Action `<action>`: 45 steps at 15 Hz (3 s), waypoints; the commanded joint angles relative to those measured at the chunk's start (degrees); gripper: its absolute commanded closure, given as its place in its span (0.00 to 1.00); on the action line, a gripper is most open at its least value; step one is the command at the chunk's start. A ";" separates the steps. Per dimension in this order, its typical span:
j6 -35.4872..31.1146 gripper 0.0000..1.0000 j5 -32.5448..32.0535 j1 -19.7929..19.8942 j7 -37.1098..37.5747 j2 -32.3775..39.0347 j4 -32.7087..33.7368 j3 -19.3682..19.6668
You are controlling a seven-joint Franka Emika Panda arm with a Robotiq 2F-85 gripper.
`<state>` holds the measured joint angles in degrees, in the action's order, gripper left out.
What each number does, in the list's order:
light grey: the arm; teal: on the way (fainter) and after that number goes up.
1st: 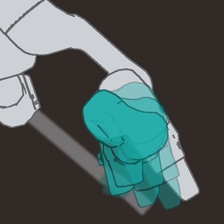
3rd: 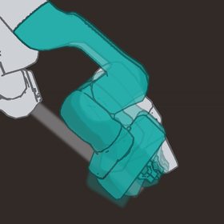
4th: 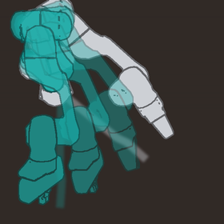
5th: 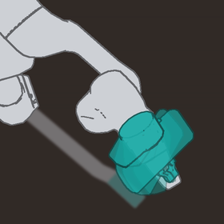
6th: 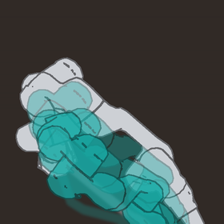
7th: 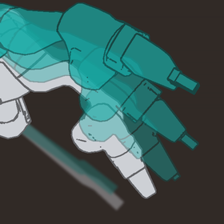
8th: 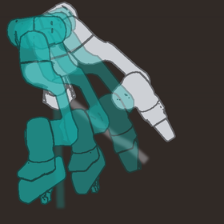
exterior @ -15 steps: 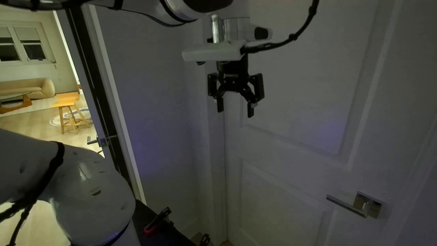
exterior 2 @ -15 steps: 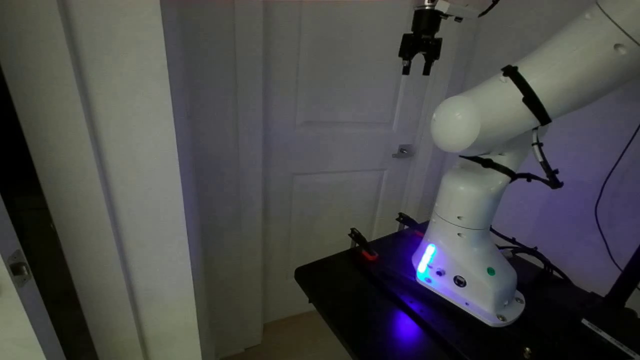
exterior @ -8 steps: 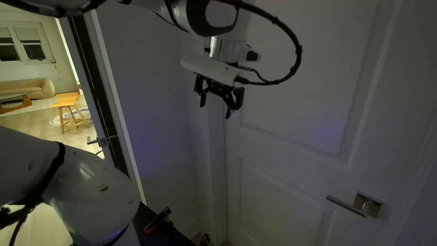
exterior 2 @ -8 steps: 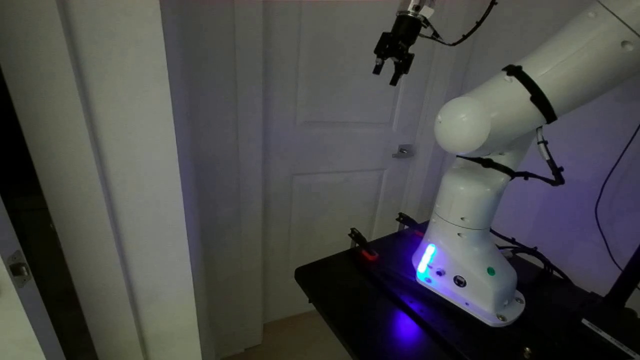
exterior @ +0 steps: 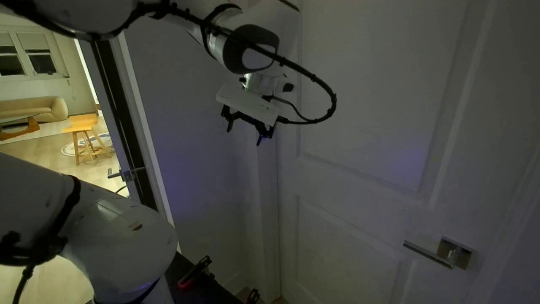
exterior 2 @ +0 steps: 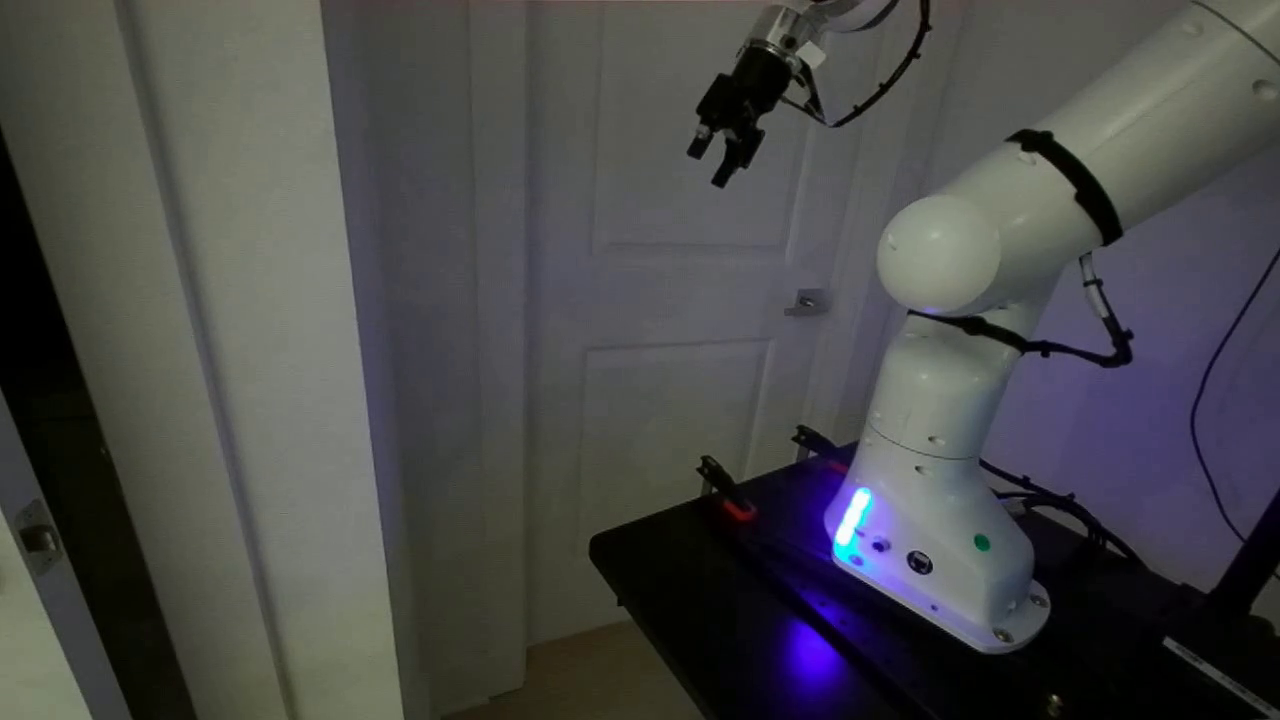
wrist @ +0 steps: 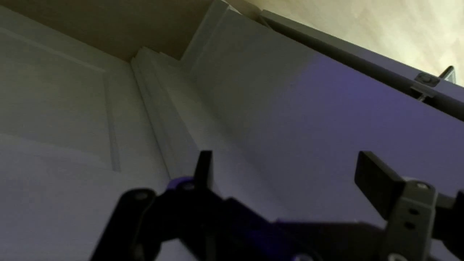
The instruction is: Turn on the light
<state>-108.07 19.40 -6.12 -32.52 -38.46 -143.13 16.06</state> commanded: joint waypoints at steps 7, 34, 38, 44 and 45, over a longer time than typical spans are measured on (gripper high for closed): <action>-16.27 0.00 11.32 -6.69 -10.06 -2.12 -7.63 -5.42; -52.57 0.58 38.47 -30.55 -33.54 7.86 -9.57 -8.87; -54.69 0.88 41.73 -34.15 -38.97 11.58 -7.63 -4.92; -54.42 1.00 54.09 -40.84 -54.38 20.52 -0.77 4.26; -53.97 1.00 56.60 -41.69 -56.54 22.39 0.80 5.28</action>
<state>-162.03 69.32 -44.66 -82.67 -22.18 -147.80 18.37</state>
